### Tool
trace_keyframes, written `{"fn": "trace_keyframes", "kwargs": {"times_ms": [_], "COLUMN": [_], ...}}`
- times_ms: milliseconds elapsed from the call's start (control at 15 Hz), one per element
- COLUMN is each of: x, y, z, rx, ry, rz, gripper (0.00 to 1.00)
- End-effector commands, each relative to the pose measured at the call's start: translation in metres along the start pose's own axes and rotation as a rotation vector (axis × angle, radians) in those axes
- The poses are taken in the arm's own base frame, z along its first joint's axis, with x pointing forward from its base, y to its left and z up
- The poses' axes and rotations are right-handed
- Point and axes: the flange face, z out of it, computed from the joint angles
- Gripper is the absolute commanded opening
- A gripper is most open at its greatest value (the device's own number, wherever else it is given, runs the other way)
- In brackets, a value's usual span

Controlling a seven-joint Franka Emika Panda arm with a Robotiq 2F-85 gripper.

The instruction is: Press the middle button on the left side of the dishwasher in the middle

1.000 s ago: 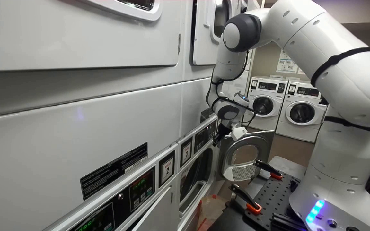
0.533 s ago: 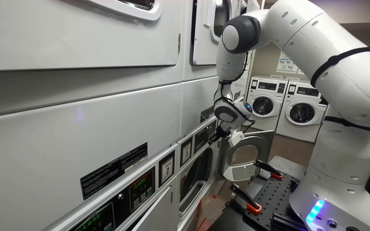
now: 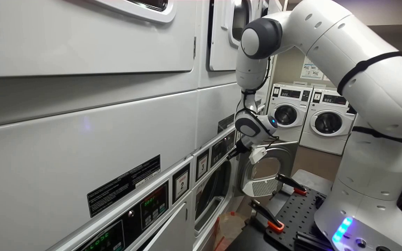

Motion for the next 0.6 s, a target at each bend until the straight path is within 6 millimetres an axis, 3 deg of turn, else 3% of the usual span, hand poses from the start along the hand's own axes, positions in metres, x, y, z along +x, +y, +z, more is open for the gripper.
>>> {"fn": "trace_keyframes", "kwargs": {"times_ms": [0,533], "x": [-0.002,-0.004], "y": [0.0,0.006], "z": [-0.001,0.011], "rx": [0.001,0.007], "ry": [-0.016,-0.121], "rz": [-0.001,0.008], "gripper": [0.0,0.0]}}
